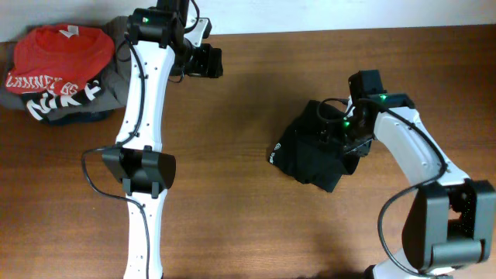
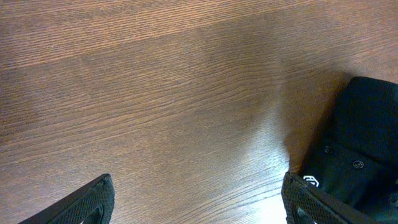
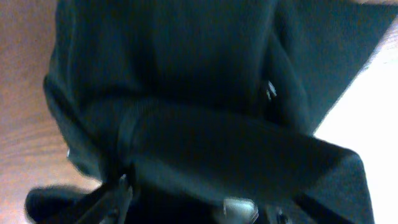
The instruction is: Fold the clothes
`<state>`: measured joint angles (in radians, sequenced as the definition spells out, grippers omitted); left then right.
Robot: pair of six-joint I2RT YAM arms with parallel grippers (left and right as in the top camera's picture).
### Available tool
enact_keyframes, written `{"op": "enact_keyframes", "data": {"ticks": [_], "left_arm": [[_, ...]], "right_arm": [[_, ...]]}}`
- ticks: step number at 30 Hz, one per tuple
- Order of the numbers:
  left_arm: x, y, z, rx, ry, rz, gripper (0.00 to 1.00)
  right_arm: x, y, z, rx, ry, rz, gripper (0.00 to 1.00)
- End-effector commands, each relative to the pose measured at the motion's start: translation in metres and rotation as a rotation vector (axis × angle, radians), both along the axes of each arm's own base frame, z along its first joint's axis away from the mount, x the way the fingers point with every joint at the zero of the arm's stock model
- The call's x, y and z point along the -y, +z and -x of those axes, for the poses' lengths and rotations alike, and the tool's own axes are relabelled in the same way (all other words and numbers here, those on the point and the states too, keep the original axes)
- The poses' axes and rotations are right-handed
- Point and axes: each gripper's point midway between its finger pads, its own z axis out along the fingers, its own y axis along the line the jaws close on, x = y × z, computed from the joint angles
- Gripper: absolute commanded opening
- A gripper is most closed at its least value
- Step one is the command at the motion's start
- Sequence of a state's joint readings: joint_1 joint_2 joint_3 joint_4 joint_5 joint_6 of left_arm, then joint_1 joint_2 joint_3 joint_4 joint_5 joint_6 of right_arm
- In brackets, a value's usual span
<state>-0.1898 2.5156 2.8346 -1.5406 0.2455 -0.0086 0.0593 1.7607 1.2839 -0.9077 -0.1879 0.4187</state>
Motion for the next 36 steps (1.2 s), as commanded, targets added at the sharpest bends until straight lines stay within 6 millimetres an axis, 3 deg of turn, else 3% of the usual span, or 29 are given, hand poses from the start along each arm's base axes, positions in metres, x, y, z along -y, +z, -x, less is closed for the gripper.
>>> {"op": "enact_keyframes", "data": {"ticks": [1, 4, 12, 14, 19, 24, 29, 34, 35, 36], "left_arm": [[0.001, -0.004, 0.001, -0.009, -0.003, -0.009, 0.86], [0.001, -0.004, 0.001, -0.010, -0.003, -0.009, 0.86], [0.001, -0.004, 0.001, -0.007, -0.009, -0.011, 0.86], [0.001, -0.004, 0.001, -0.006, -0.010, -0.011, 0.86], [0.001, -0.004, 0.001, -0.006, -0.009, -0.011, 0.86], [0.001, -0.004, 0.001, -0.006, -0.010, -0.011, 0.86], [0.000, -0.004, 0.001, -0.003, -0.023, -0.016, 0.86], [0.000, -0.004, 0.001, -0.002, -0.023, -0.015, 0.86], [0.000, -0.004, 0.001, -0.002, -0.023, -0.015, 0.86], [0.000, -0.004, 0.001, -0.003, -0.023, -0.015, 0.86]], "right_arm": [[-0.004, -0.001, -0.011, 0.036, -0.006, -0.023, 0.71], [-0.009, 0.001, -0.020, 0.074, 0.000, -0.051, 0.65], [-0.001, 0.003, -0.035, 0.134, -0.023, -0.007, 0.12], [0.003, 0.005, -0.041, 0.160, -0.042, 0.011, 0.04], [0.035, 0.007, -0.054, 0.209, -0.156, 0.170, 0.04], [0.054, 0.018, -0.075, 0.312, -0.195, 0.269, 0.04], [0.071, 0.017, -0.065, 0.280, -0.221, 0.368, 0.07], [0.087, 0.015, -0.051, 0.229, -0.235, 0.466, 0.17], [0.089, 0.014, -0.048, 0.216, -0.235, 0.480, 0.21], [0.091, 0.013, -0.045, 0.202, -0.234, 0.491, 0.32]]}}
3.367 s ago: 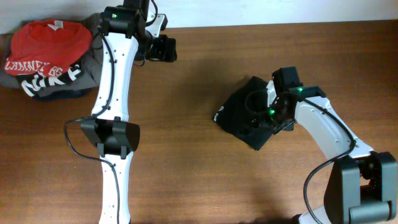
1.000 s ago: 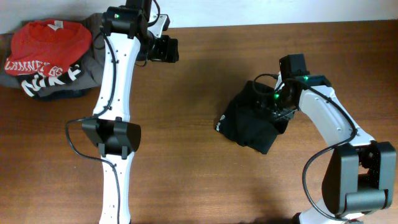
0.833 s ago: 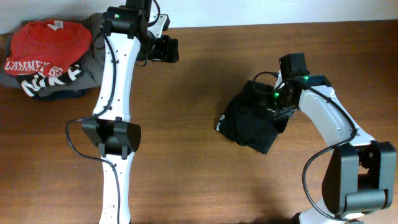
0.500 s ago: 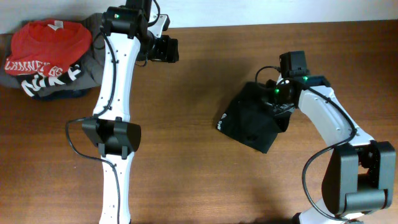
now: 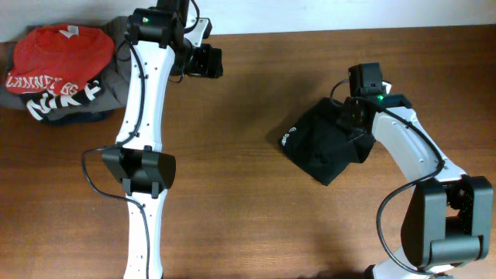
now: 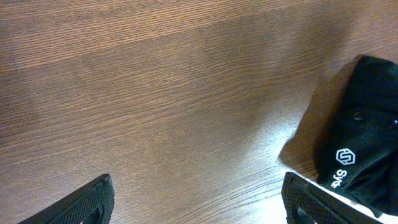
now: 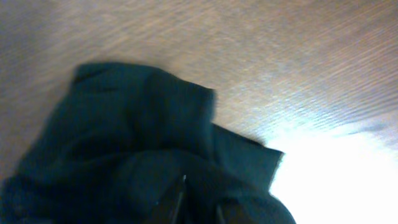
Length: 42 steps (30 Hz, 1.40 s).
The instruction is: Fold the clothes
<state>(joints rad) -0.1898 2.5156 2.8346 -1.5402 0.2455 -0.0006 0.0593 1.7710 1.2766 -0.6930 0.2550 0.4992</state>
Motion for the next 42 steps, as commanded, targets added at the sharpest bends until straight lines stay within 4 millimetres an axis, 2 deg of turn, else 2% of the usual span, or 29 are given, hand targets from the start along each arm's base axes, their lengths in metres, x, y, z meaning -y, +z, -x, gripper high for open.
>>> {"op": "enact_keyframes", "data": {"ticks": [1, 2, 4, 7, 8, 14, 15, 17, 21, 22, 25, 28, 29, 32, 35, 38, 42], "left_arm": [[0.000, -0.004, 0.001, -0.006, -0.016, -0.013, 0.86], [0.000, -0.004, 0.001, -0.005, -0.016, -0.013, 0.86], [0.001, -0.004, 0.001, -0.006, -0.016, -0.013, 0.86], [0.001, -0.004, 0.001, -0.006, -0.016, -0.013, 0.86], [0.001, -0.004, 0.001, -0.005, -0.016, -0.013, 0.86], [0.001, -0.004, 0.001, -0.005, -0.016, -0.013, 0.86], [0.001, -0.004, 0.001, -0.004, -0.016, -0.013, 0.86], [0.001, -0.004, 0.001, -0.004, -0.016, -0.013, 0.86], [0.001, -0.004, -0.001, 0.003, -0.016, -0.011, 0.86], [0.001, -0.003, -0.002, 0.007, -0.016, -0.011, 0.86], [0.001, -0.003, -0.002, 0.006, -0.016, -0.011, 0.86], [0.001, -0.003, -0.002, 0.006, -0.016, -0.011, 0.86], [0.001, -0.003, -0.001, 0.005, -0.016, -0.011, 0.86], [0.001, -0.004, 0.000, -0.003, -0.016, -0.012, 0.86], [0.001, -0.004, 0.000, -0.003, -0.016, -0.013, 0.86], [0.001, -0.004, 0.000, -0.001, -0.016, -0.012, 0.86], [0.001, -0.004, -0.001, 0.003, -0.016, -0.011, 0.86]], "right_arm": [[0.020, 0.002, 0.009, -0.030, -0.048, 0.102, 0.36], [0.022, 0.001, 0.013, -0.049, -0.051, 0.114, 0.41], [0.023, -0.001, 0.020, -0.079, -0.051, 0.119, 0.44], [0.021, -0.002, 0.030, -0.120, -0.052, 0.106, 0.60], [0.019, 0.000, 0.032, -0.128, -0.047, 0.093, 0.62], [-0.005, 0.040, 0.036, -0.076, 0.005, -0.047, 0.67], [-0.012, 0.051, 0.038, -0.049, 0.039, -0.081, 0.72], [-0.019, 0.062, 0.040, -0.025, 0.066, -0.111, 0.78], [-0.050, 0.071, 0.041, -0.015, 0.326, -0.196, 0.86], [-0.057, 0.064, 0.045, -0.044, 0.428, -0.202, 0.88], [-0.054, 0.043, 0.051, -0.116, 0.522, -0.155, 0.89], [-0.046, 0.015, 0.048, -0.163, 0.537, -0.108, 0.90], [-0.046, -0.004, 0.045, -0.186, 0.548, -0.107, 0.90], [-0.053, -0.023, 0.046, -0.228, 0.558, -0.157, 0.90], [-0.065, -0.029, 0.048, -0.233, 0.579, -0.225, 0.86], [-0.069, -0.028, 0.049, -0.231, 0.588, -0.231, 0.84], [-0.073, -0.028, 0.055, -0.251, 0.594, -0.248, 0.74]]}}
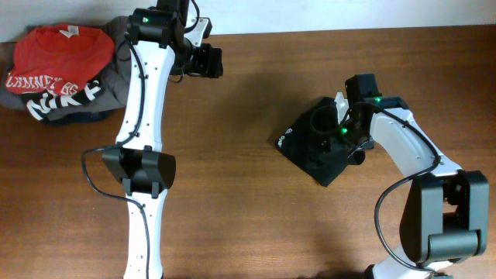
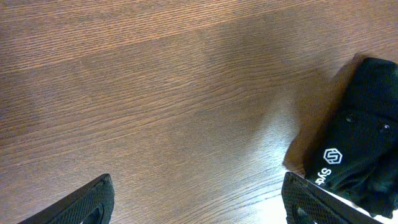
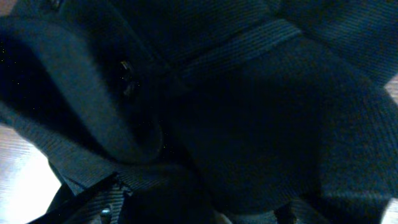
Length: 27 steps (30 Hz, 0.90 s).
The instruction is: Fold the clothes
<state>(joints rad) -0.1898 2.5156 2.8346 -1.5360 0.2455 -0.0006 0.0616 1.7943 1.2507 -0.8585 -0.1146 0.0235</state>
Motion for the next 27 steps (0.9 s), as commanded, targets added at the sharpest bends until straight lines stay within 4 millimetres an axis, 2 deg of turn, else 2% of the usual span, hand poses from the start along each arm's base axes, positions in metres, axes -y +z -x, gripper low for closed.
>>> {"op": "enact_keyframes", "data": {"ticks": [1, 6, 9, 10, 12, 16, 19, 22, 27], "left_arm": [[0.001, -0.004, 0.000, -0.001, -0.016, -0.012, 0.86], [0.001, -0.004, 0.000, -0.001, -0.016, -0.012, 0.86], [0.001, -0.004, -0.001, 0.003, -0.016, -0.012, 0.86], [0.001, -0.004, -0.001, 0.003, -0.016, -0.012, 0.86], [0.001, -0.004, -0.001, 0.002, -0.016, -0.012, 0.86], [0.001, -0.004, -0.001, 0.002, -0.016, -0.012, 0.86], [0.001, -0.004, -0.001, 0.002, -0.016, -0.012, 0.86], [0.001, -0.004, -0.001, 0.002, -0.016, -0.012, 0.86], [0.001, -0.004, -0.001, 0.002, -0.016, -0.012, 0.86]], "right_arm": [[-0.013, 0.004, 0.006, -0.010, 0.028, -0.051, 0.73], [-0.014, 0.010, 0.008, -0.011, 0.009, -0.066, 0.54], [-0.014, 0.020, 0.008, 0.007, 0.003, -0.068, 0.46], [-0.014, 0.027, 0.008, 0.017, 0.002, -0.069, 0.38], [-0.014, 0.038, 0.008, 0.030, -0.018, -0.070, 0.32], [-0.013, 0.053, 0.016, 0.030, -0.018, -0.071, 0.32], [-0.012, 0.052, 0.026, -0.010, -0.019, -0.068, 0.27], [-0.014, 0.047, 0.038, -0.058, -0.018, -0.079, 0.05], [-0.015, 0.042, 0.047, -0.091, -0.019, -0.084, 0.04]]}}
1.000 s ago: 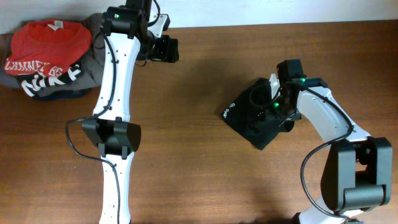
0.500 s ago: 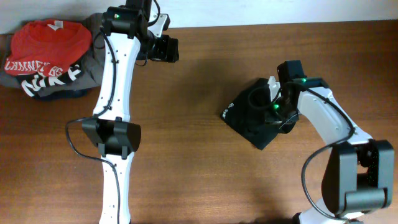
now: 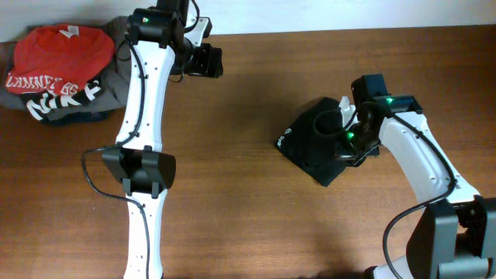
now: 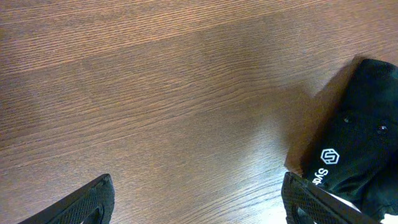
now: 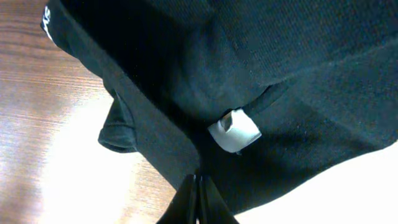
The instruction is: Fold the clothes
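A black garment (image 3: 314, 146) with a small white logo lies bunched on the wooden table right of centre. My right gripper (image 3: 353, 145) sits at its right side. In the right wrist view its fingers (image 5: 199, 194) are pressed together on a fold of the black fabric (image 5: 186, 74), just below a white label (image 5: 235, 129). My left gripper (image 3: 208, 60) hovers at the table's back left, open and empty (image 4: 199, 200). The left wrist view shows the garment's logo corner (image 4: 357, 143) at the right edge.
A pile of clothes (image 3: 54, 74), red on top with dark pieces under it, lies at the table's back left corner beside the left arm. Bare wooden tabletop (image 3: 232, 201) surrounds the black garment.
My right gripper was open and pressed close onto the black garment; now it is shut on a fold of it and sits slightly further right. The garment has barely shifted. The left arm is unchanged.
First my right gripper was open on the bunched black garment. Then it was shut, with the garment shifted right and its logo showing. Then it was open and down on the fabric again, and now it is shut on a fold. The left gripper stayed open and still.
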`<state>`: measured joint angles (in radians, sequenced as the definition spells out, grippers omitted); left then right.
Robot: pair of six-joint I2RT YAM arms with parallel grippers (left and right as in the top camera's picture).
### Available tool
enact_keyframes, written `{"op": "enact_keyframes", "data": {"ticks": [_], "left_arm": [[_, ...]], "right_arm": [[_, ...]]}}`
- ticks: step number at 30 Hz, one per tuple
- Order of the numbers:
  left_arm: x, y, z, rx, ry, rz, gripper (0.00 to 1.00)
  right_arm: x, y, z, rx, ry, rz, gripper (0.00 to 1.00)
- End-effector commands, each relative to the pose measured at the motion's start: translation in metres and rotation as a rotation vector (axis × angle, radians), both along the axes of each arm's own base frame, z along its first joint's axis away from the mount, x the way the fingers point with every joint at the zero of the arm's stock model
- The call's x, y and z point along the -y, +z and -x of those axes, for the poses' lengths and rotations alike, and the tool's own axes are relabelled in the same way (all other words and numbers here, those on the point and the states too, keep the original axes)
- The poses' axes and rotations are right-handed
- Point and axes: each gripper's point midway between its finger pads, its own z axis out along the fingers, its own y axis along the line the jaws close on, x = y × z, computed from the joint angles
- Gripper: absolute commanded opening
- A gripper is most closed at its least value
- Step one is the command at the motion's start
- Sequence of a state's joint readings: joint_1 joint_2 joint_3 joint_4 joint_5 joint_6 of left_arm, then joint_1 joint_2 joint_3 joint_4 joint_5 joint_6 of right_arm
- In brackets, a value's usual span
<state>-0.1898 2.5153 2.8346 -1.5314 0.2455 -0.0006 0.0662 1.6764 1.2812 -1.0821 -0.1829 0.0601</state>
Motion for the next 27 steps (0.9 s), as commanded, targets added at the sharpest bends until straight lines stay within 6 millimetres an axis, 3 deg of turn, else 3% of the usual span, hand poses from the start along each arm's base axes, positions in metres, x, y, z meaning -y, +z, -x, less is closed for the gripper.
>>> {"op": "enact_keyframes", "data": {"ticks": [1, 4, 6, 8, 10, 12, 16, 19, 24, 27], "left_arm": [[0.001, -0.004, 0.000, -0.004, -0.016, -0.013, 0.86], [0.001, -0.005, 0.002, -0.010, -0.016, -0.014, 0.86], [0.000, -0.005, 0.002, -0.012, -0.016, -0.014, 0.86], [0.000, -0.005, 0.003, -0.015, -0.016, -0.015, 0.86], [0.000, -0.006, 0.004, -0.019, -0.016, -0.016, 0.86], [0.000, -0.006, 0.004, -0.019, -0.016, -0.016, 0.86], [0.000, -0.006, 0.004, -0.019, -0.016, -0.016, 0.86], [0.000, -0.005, 0.004, -0.018, -0.016, -0.016, 0.86], [0.000, -0.005, 0.004, -0.018, -0.016, -0.016, 0.86], [0.000, -0.005, 0.004, -0.018, -0.016, -0.015, 0.86]], "right_arm": [[-0.004, 0.000, 0.005, -0.006, 0.003, -0.016, 0.11], [-0.004, 0.001, 0.002, 0.007, 0.004, -0.016, 0.43], [-0.003, 0.001, -0.002, 0.023, 0.003, -0.008, 0.59], [-0.002, 0.000, -0.005, 0.035, 0.006, -0.002, 0.66], [-0.002, -0.001, -0.008, 0.042, 0.006, -0.002, 0.67], [-0.003, -0.005, -0.008, 0.029, 0.006, -0.005, 0.61], [-0.008, -0.018, -0.002, -0.022, 0.009, -0.037, 0.26], [-0.011, -0.022, 0.002, -0.041, 0.005, -0.051, 0.06], [-0.010, -0.022, 0.012, -0.099, -0.071, -0.052, 0.04], [-0.010, -0.021, 0.034, -0.203, -0.124, -0.048, 0.04]]}}
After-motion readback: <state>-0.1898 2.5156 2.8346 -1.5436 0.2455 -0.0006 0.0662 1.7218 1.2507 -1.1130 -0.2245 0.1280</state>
